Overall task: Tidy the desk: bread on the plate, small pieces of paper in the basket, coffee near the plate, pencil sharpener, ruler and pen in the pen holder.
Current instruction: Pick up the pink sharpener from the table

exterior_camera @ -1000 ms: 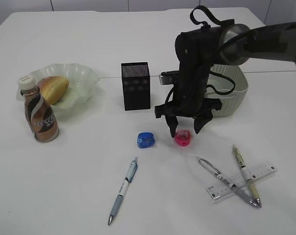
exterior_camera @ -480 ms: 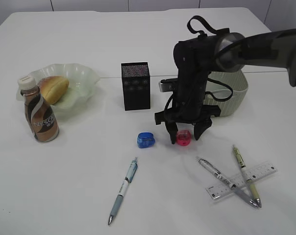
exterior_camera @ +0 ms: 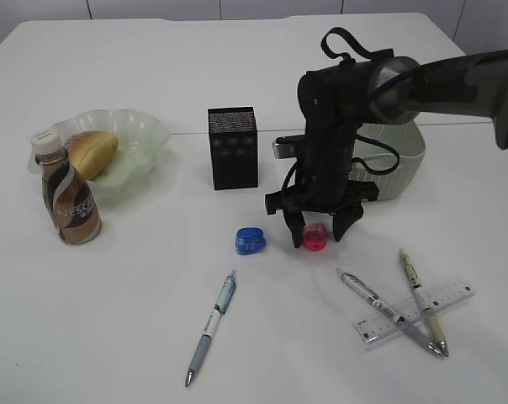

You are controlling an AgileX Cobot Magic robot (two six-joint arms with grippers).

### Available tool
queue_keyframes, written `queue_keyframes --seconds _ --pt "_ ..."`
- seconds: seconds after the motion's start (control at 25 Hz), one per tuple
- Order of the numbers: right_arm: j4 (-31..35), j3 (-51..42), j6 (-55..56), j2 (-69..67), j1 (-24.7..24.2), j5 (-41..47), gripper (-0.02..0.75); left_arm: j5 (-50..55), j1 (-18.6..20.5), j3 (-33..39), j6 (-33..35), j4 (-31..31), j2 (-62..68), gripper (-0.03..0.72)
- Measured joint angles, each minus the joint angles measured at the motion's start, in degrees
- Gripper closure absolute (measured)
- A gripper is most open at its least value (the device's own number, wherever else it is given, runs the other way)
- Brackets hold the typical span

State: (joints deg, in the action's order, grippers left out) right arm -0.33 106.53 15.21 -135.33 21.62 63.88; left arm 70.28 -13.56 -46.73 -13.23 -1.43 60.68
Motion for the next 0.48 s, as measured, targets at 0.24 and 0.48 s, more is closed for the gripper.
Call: queue_keyframes --seconds 0.24,0.48 --pt "0.0 0.0 0.0 0.0 0.0 0.0 0.241 0.0 0.0 0.0 0.0 0.0 0.0 0.272" --pt "0.0 0.0 0.0 0.0 0.0 0.1 0.245 0.0 0.0 0.0 0.0 0.0 0.0 0.272"
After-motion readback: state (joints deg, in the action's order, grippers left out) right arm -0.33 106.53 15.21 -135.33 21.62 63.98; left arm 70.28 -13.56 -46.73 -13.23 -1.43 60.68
